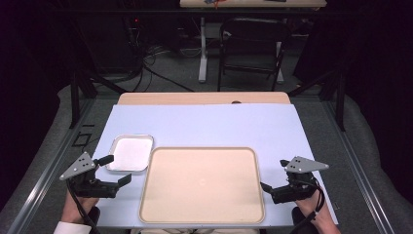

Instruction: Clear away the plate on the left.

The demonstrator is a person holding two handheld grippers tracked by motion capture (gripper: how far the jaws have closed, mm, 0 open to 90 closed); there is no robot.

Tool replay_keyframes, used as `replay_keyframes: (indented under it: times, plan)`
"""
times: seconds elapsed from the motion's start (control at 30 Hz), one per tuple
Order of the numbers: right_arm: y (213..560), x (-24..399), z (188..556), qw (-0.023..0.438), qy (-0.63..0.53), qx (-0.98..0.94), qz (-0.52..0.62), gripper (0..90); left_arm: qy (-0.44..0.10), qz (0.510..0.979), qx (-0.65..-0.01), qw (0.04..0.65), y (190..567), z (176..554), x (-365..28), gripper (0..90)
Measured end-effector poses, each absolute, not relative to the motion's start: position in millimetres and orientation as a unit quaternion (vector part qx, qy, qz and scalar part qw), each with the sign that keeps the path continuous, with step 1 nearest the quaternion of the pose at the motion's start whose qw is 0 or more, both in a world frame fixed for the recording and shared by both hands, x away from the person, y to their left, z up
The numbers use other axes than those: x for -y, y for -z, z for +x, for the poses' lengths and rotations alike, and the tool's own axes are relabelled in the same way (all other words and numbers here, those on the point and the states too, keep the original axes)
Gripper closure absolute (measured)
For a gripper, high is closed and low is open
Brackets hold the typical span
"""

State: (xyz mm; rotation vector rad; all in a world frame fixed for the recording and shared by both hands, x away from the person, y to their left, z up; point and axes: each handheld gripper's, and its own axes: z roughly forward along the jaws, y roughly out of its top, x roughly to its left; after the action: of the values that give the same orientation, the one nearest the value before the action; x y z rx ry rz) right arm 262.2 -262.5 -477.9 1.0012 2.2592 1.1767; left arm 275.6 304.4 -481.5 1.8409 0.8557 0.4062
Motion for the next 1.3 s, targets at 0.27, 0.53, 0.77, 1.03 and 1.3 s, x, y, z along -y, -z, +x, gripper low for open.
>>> replay_keyframes:
  times: [0.27, 0.53, 0.77, 1.03, 1.3]
  plan:
    - [478, 261, 263, 0.203, -0.415, -0.812, 0.357, 0.0, -0.174, 0.776, -0.349, 0.496, 481, 275, -301, 0.1]
    - [477, 260, 262, 0.203, -0.415, -0.813, 0.356, 0.0, -0.165, 0.771, -0.364, 0.496, 480, 276, -304, 0.1]
    - [478, 260, 263, 0.201, -0.414, -0.814, 0.354, 0.0, -0.154, 0.784, -0.395, 0.453, 476, 280, -302, 0.1]
    - [478, 260, 263, 0.202, -0.412, -0.815, 0.355, 0.0, -0.157, 0.783, -0.420, 0.432, 468, 285, -306, 2.5]
    - [478, 260, 263, 0.202, -0.413, -0.814, 0.355, 0.0, -0.128, 0.796, -0.450, 0.384, 465, 302, -307, 0.4]
